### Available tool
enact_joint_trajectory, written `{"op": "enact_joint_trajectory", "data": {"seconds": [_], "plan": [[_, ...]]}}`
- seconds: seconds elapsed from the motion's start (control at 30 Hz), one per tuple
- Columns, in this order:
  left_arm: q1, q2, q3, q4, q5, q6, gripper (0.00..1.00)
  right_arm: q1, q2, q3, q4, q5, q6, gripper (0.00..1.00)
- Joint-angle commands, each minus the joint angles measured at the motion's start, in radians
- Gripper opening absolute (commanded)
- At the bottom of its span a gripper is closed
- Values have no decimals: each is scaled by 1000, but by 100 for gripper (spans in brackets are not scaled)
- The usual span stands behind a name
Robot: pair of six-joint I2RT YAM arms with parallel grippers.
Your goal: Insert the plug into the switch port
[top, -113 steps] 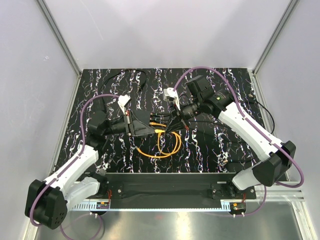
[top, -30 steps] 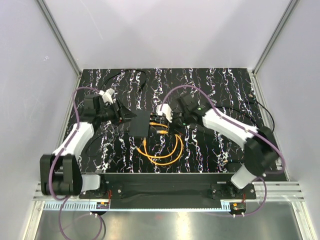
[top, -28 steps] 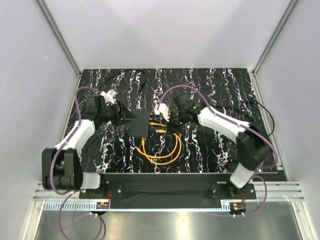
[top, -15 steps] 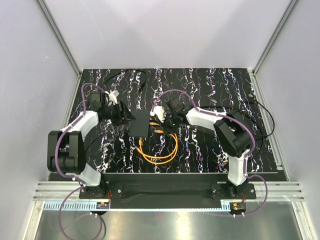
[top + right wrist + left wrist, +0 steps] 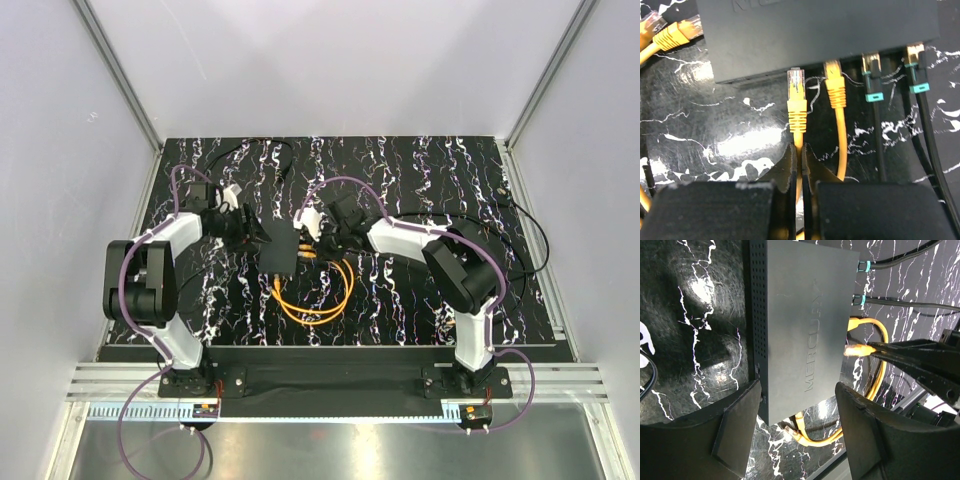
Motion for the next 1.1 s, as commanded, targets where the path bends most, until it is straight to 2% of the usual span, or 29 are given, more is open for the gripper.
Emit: {"op": "enact_joint_trajectory", "data": {"seconds": [0.0, 0.33, 0.63, 1.07], "plan": [[1, 16, 42, 8, -8, 20, 66, 23, 11, 15, 56, -1, -3, 0], [1, 34, 57, -7, -13, 29, 68, 35, 32, 12, 23, 40, -29, 0], [1, 53, 54, 2, 1, 22, 68, 34, -33, -74, 63, 59, -39, 0], [1, 70, 73, -16, 15, 31, 68, 35, 28, 0, 69, 64, -8, 0]]}}
